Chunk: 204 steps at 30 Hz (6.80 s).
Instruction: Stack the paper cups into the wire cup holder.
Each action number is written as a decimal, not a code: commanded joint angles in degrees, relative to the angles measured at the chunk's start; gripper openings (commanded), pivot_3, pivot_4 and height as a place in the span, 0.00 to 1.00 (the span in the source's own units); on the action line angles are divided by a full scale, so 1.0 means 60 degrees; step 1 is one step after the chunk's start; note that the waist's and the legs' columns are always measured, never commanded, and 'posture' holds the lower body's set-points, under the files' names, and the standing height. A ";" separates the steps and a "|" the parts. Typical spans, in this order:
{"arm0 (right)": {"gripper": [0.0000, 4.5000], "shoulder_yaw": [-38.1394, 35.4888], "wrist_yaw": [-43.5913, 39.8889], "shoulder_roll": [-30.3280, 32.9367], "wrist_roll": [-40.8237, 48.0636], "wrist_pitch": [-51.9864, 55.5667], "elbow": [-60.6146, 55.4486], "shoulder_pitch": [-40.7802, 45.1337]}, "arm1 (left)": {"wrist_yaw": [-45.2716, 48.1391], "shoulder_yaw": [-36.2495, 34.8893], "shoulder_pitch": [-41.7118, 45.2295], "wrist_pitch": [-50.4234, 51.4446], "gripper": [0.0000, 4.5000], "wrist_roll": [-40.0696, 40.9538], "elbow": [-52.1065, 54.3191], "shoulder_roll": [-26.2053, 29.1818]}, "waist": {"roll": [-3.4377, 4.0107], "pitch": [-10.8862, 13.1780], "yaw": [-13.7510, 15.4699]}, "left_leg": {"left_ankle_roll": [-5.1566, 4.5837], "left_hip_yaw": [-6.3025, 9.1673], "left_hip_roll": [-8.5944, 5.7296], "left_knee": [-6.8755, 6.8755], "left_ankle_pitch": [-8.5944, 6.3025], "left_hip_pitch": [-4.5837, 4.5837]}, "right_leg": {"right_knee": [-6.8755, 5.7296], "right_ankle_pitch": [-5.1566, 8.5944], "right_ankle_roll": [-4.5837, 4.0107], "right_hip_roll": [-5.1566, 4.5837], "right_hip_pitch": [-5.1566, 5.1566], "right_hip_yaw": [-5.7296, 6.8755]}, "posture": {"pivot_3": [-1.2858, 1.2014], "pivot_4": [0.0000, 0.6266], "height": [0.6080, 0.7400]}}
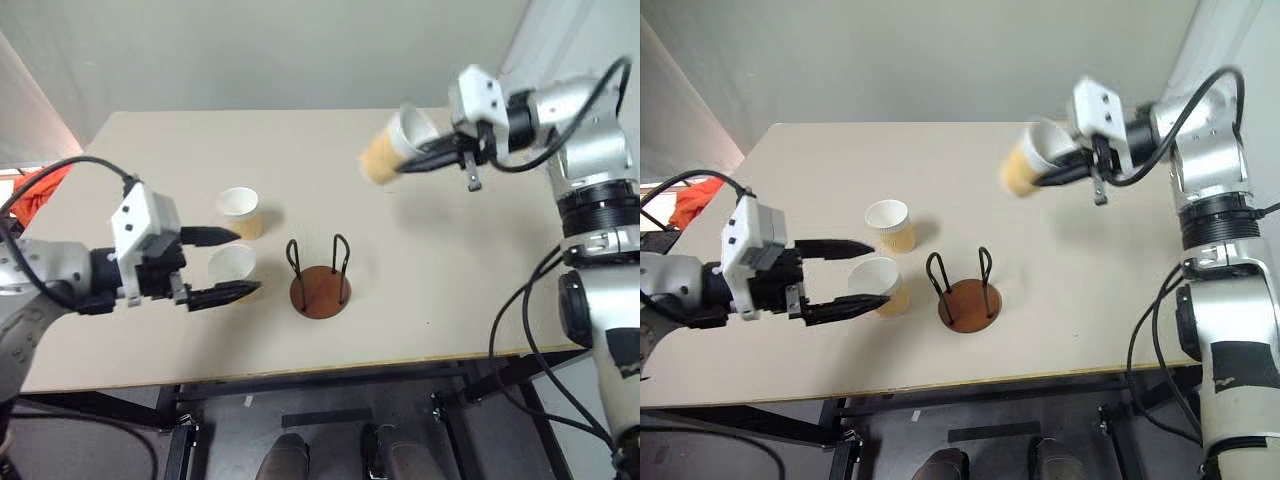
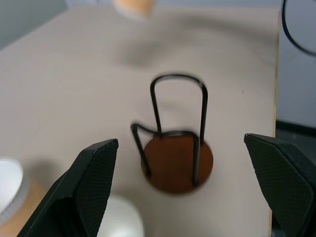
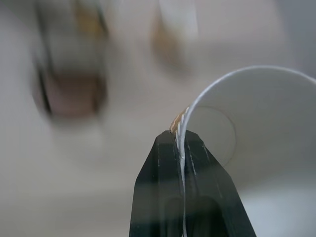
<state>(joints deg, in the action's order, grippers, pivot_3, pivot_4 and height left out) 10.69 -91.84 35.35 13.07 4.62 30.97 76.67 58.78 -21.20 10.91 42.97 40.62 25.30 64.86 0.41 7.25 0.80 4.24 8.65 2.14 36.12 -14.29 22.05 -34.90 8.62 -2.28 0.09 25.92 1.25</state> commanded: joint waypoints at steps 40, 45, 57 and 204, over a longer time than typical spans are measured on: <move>0.38 0.2972 -0.0110 -0.0713 -0.0491 -0.1651 -0.1266 -0.0921 | 0.0305 -0.1946 -0.0921 0.0036 1.00 0.0748 0.0746 0.0001 | -0.0050 -0.0023 0.0131 | 0.0011 0.0054 -0.0006 0.0012 -0.0020 -0.0005 | -0.0049 0.0034 -0.0052 -0.0020 0.0001 0.0024 | 0.52 0.24 1.00; 0.71 0.2929 -0.0110 -0.0541 -0.0024 -0.1157 -0.1820 -0.0986 | 0.0389 -0.1872 -0.0983 -0.0053 1.00 0.0565 0.0597 0.0120 | -0.0050 -0.0023 0.0132 | 0.0011 0.0055 -0.0005 0.0012 -0.0021 -0.0004 | -0.0048 0.0033 -0.0053 -0.0020 0.0002 0.0024 | 0.52 0.24 1.00; 1.00 -0.1468 0.5603 -0.2747 0.3248 0.4725 -0.3542 -0.2095 | 0.1782 0.0868 0.0748 -0.1876 1.00 -0.1526 -0.1717 0.1675 | -0.0047 -0.0022 0.0144 | 0.0026 0.0070 -0.0008 -0.0002 -0.0005 -0.0010 | -0.0039 0.0019 -0.0068 -0.0017 0.0015 0.0025 | 0.52 0.24 1.00; 1.00 -0.2406 0.5982 0.1961 0.2395 0.4064 -0.6571 -0.7158 | 0.4381 1.1515 1.3789 -1.0701 0.98 -0.6144 -1.6438 -0.3536 | 0.0054 -0.0009 0.0401 | -0.0607 -0.0447 -0.0325 0.0677 -0.0203 0.0415 | 0.0314 -0.0297 0.0843 -0.0239 0.0085 -0.0517 | 0.52 0.24 1.00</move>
<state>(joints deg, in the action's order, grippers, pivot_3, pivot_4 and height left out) -3.06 -55.40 47.07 27.68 29.88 -7.97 33.04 87.49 50.31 93.04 -21.24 7.24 -72.48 43.80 0.74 7.20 3.21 0.60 6.09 0.16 40.20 -15.51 24.58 -33.02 6.86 2.81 -1.48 26.43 -1.88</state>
